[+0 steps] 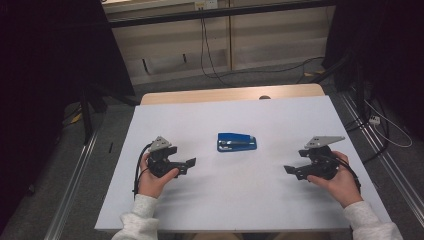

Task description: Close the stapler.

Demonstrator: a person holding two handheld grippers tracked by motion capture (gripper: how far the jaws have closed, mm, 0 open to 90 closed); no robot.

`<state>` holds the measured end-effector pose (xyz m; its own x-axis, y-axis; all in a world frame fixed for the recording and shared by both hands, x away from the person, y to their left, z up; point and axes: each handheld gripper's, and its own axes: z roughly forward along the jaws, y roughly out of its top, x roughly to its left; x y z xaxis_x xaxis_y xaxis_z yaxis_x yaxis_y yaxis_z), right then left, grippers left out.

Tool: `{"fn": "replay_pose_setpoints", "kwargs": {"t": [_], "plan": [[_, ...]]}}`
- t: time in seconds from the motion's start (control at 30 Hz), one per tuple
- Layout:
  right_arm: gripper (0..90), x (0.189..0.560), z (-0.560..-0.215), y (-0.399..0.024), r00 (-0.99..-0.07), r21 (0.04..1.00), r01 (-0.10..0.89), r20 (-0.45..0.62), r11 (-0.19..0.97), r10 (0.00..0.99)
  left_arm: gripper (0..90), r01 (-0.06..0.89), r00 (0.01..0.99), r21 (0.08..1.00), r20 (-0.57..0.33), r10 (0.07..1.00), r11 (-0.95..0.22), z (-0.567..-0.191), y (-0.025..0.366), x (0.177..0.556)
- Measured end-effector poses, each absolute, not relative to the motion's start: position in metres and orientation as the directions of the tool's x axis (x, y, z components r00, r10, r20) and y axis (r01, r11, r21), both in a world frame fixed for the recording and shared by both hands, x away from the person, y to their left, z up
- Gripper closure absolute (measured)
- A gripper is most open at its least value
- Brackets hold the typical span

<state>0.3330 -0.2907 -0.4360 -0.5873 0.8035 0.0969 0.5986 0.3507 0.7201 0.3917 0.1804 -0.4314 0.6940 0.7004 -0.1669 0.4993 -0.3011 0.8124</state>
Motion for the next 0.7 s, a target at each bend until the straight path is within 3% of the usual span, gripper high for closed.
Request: {"fn": "replay_pose_setpoints", "kwargs": {"t": [0.7], "plan": [[13.3, 0.31, -0.437, -0.298, -0.585, 0.717, 0.603, 0.098, 0.35, 0.805, 8.1, 0.482, 0.693, 0.824, -0.149, 0.706, -0.299, -0.43, 0.202, 0.37]]}}
